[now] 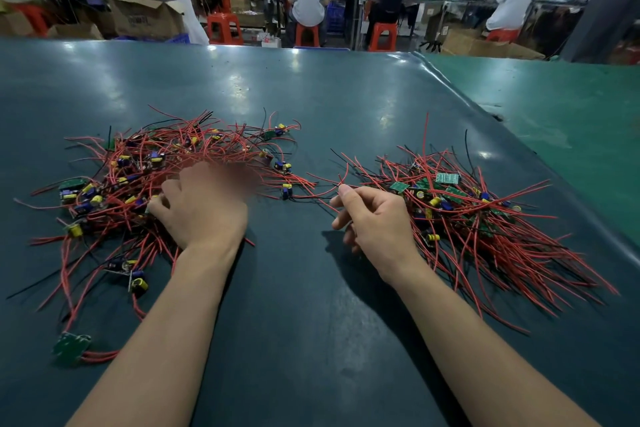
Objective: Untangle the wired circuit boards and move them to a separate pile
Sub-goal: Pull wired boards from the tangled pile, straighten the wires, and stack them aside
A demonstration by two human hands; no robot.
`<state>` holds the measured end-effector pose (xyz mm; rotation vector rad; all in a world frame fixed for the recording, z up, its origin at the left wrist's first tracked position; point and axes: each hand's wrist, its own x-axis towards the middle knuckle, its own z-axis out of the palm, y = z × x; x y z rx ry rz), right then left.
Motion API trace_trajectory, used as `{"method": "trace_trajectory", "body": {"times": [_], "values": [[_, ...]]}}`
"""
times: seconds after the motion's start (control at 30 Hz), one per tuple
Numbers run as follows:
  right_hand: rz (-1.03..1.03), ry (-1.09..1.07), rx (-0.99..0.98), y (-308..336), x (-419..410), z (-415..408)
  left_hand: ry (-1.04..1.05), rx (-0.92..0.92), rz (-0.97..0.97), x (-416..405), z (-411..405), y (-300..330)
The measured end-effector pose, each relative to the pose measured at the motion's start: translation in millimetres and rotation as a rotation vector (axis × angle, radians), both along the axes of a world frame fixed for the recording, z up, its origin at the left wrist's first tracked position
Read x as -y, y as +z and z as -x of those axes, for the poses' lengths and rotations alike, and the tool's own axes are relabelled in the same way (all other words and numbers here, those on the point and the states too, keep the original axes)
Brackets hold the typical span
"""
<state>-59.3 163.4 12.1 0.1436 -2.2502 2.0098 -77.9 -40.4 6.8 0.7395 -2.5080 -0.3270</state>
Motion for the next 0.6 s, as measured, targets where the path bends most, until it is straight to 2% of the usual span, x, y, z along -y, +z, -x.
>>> {"method": "trace_trajectory", "body": {"times": [0.17,0.27,0.37,0.5,0.6], "values": [[-0.004,0.002,-0.005,0,-1,0,-0.039,-0.121,-0.011,2,1,0],[-0.006,0.0,-0.008,1,-1,1,-0.049,-0.337,-0.052,3,-2,4],[-0.018,-0.009,-0.009,0,0,2,-0.057,-0.509,0.024,-1,-5,8],[-0.016,-0.008,-0.007,0,0,2,-0.187,-0.446,-0.052,-8,-3,3],[-0.015,-0.012,-0.012,0,0,3,-0.19,-0.517,-0.04,-8,-3,7]]}}
